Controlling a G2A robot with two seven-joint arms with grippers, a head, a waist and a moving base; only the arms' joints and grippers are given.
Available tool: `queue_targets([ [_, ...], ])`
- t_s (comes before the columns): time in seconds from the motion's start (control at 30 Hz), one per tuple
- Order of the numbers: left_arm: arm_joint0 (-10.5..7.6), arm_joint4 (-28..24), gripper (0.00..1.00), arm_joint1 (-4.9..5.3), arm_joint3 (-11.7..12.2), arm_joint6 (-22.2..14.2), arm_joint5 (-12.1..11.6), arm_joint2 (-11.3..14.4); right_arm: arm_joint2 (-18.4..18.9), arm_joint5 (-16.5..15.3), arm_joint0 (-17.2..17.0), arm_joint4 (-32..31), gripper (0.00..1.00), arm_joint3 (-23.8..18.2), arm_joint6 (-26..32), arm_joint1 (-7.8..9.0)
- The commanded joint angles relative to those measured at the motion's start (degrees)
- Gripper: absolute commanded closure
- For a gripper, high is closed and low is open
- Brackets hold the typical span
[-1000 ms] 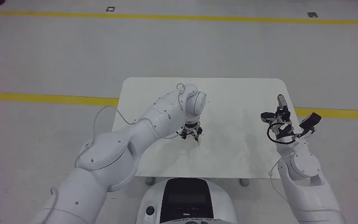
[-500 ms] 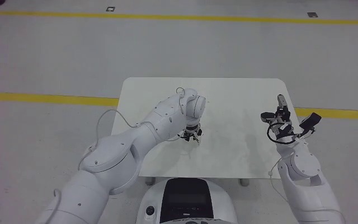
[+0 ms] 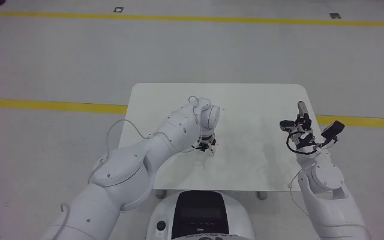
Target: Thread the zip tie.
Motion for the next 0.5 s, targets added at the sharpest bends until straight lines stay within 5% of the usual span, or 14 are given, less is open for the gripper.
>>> queue_targets([
  [0.0,0.14,-0.19,1.0,-0.27,0.51,-0.07,-0.21,0.04,0.0,0.0,0.0,0.0,0.0,0.0,0.0,0.0],
  [0.47,-0.17,3.35,1.0,-2.54,5.22,-1.82,0.56,1.88,0.0,0.0,0.0,0.0,0.0,0.0,0.0,0.0],
])
